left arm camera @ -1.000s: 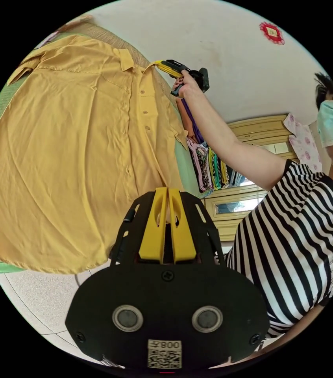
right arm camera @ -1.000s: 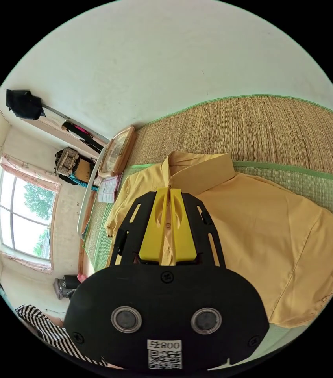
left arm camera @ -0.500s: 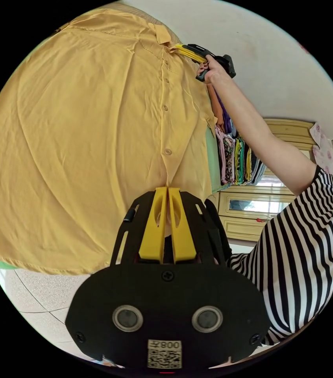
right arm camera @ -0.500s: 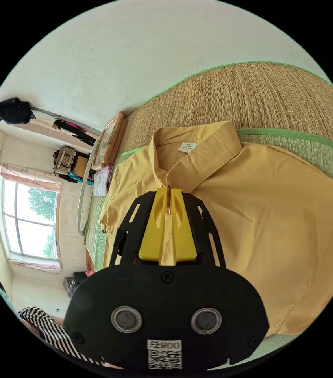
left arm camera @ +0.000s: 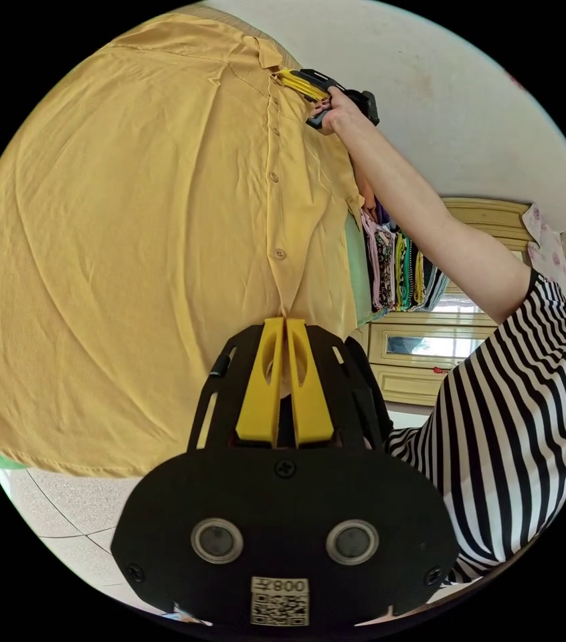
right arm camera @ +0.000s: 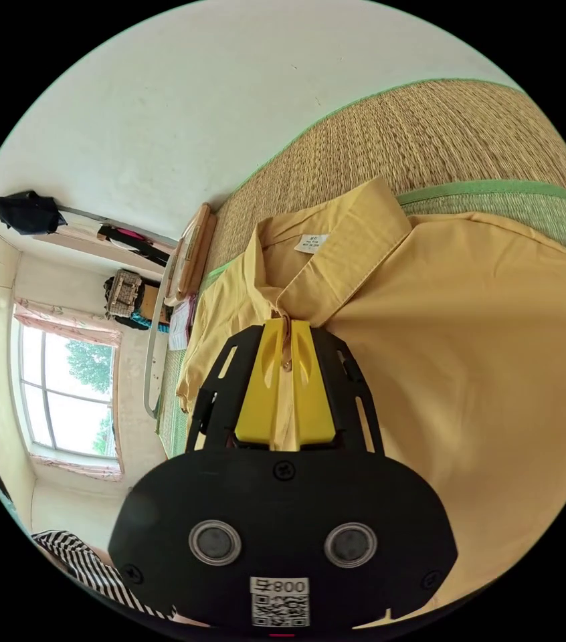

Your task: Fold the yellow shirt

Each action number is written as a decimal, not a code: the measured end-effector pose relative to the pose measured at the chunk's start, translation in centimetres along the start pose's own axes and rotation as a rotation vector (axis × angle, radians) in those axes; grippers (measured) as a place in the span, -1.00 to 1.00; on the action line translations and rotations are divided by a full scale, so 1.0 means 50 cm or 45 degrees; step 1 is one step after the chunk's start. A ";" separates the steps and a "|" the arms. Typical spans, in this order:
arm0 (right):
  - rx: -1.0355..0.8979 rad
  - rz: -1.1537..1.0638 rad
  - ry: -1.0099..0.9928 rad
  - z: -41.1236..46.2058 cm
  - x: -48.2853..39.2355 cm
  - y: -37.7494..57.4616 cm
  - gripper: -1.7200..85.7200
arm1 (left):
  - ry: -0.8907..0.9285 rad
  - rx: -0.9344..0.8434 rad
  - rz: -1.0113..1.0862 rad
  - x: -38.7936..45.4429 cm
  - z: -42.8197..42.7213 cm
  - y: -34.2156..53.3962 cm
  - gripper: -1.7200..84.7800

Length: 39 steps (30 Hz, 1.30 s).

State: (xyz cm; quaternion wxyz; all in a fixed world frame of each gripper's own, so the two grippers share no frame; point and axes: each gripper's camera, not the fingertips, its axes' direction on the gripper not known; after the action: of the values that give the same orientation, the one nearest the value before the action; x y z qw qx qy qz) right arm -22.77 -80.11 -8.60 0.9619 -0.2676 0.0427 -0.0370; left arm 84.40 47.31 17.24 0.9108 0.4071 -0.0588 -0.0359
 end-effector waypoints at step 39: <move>-0.240 0.295 0.270 -0.469 0.071 1.022 -0.67 | 0.028 -0.027 -0.022 -0.020 0.002 0.041 -0.85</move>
State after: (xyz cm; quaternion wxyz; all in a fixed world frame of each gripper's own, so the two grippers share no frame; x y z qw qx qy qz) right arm -19.15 -48.80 -55.31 0.9205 -0.3444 0.1777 0.0504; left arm 83.42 48.71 18.77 0.9153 0.3982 -0.0449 -0.0400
